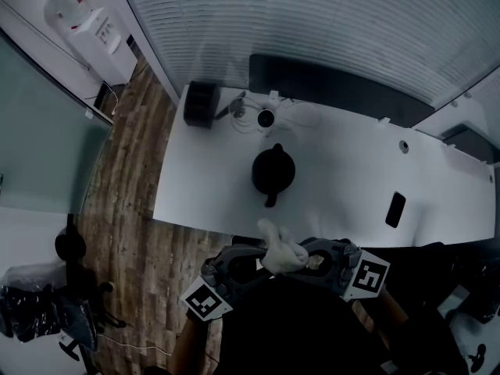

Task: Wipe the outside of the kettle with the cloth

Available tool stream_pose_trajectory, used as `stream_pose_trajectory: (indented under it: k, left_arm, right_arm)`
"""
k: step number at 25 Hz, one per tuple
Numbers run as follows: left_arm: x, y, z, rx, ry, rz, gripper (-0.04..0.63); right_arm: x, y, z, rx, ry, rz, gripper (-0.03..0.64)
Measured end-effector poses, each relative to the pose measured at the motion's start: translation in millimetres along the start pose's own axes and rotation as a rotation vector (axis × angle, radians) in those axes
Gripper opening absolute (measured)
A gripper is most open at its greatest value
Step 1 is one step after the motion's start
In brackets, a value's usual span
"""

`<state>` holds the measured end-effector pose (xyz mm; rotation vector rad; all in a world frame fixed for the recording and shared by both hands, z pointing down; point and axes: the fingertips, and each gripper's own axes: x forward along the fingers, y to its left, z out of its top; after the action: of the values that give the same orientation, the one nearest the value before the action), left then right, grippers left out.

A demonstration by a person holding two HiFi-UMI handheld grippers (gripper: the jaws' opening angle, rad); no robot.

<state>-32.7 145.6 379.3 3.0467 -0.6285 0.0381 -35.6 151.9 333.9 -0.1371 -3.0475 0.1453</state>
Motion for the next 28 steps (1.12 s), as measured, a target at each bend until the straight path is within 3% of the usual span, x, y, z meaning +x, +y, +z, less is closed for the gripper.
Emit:
stream_pose_trajectory:
  k: [5,10,12,16,23,28]
  left_arm:
    - [-9,18,-18,-0.047,0.026,0.065,0.117]
    - [-46,105,-48,-0.235,-0.02,0.288,0.115]
    - [-55,146,-68,-0.321,-0.024,0.318,0.115]
    - [-36,197,-105,-0.423,-0.013,0.228,0.115]
    - [4,231,-135,-0.588,0.014,0.029,0.115]
    - [14,250,-170,-0.621,0.117,0.022,0.115]
  right_arm:
    - [-8,-15,-16,0.007,0.046,-0.107,0.049]
    - [-56,-58,-18,0.149,-0.103,-0.406,0.051]
    - [-80,-69,-21,0.208,-0.169,-0.517,0.051]
    - [-109,-70,-13,0.169,-0.22,-0.69,0.051]
    - [-116,-56,-20,0.166,-0.175,-0.8,0.051]
    - [-118,-49,-34,0.194,-0.15,-0.874,0.051]
